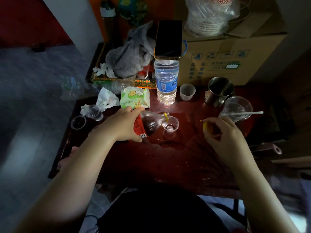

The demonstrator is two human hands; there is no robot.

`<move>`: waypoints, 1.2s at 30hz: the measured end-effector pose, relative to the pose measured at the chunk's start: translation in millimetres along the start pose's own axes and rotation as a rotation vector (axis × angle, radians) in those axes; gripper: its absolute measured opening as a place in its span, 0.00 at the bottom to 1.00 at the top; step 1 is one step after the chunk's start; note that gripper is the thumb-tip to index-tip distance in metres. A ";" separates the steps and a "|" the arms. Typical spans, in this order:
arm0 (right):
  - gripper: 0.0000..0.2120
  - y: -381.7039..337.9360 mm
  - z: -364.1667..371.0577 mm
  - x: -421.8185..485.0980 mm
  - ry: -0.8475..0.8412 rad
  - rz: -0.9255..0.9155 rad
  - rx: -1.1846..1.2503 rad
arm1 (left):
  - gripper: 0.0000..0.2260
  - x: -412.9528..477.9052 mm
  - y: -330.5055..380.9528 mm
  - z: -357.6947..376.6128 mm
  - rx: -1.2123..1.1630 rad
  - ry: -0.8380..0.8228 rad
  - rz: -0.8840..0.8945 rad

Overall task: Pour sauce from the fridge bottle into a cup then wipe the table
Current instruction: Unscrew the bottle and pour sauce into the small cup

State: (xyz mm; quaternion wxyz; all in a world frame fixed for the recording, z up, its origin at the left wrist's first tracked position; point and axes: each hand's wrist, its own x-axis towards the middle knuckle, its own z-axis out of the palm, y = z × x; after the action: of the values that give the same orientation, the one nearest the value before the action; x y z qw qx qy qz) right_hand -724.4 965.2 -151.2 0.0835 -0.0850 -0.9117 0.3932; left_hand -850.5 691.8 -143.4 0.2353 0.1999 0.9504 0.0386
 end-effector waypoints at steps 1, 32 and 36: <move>0.12 0.6 -0.3 0.0 -0.002 0.001 -0.004 | 0.50 0.6 0.6 -0.4 0.005 -0.001 -0.002; 0.12 11.7 -0.2 -3.0 -0.002 0.006 -0.036 | 0.49 9.8 7.0 -7.9 0.149 -0.020 -0.013; 0.12 12.5 0.1 -2.8 0.003 0.003 -0.039 | 0.49 11.4 6.3 -7.9 0.157 -0.024 -0.015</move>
State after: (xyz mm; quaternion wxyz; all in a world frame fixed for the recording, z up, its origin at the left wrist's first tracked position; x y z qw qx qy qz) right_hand -720.5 972.9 -160.6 0.0824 -0.0888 -0.9190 0.3751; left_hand -861.1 702.3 -140.2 0.2307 0.2109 0.9490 -0.0402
